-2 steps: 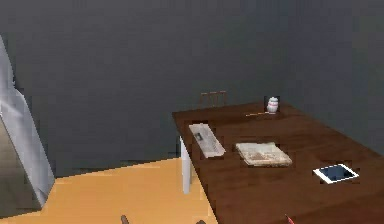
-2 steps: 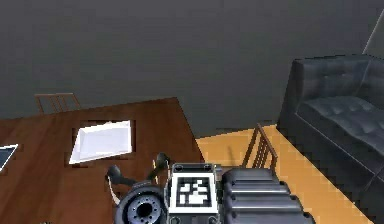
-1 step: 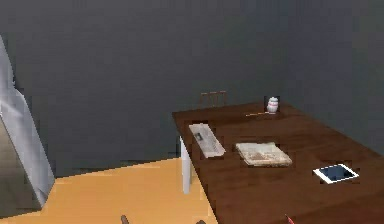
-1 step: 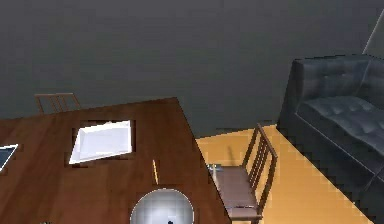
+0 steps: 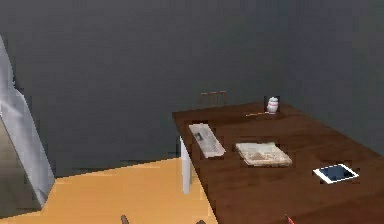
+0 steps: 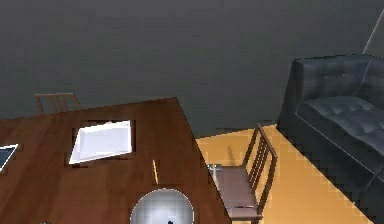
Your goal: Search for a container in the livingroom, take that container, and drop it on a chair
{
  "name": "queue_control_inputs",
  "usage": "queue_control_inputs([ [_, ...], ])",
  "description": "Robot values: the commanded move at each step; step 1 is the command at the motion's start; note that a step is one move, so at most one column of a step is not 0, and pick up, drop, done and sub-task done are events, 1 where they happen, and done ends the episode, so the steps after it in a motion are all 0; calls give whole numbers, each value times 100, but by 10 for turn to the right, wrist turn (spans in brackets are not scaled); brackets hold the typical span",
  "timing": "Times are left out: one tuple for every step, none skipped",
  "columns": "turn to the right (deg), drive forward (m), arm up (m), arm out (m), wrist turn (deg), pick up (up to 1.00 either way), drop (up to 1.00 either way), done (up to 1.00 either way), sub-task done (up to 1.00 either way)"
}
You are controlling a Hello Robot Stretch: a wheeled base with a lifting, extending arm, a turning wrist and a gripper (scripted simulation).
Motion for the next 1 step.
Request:
queue_control_inputs([
  [0,0,10,0,0,0,0,0,0],
])
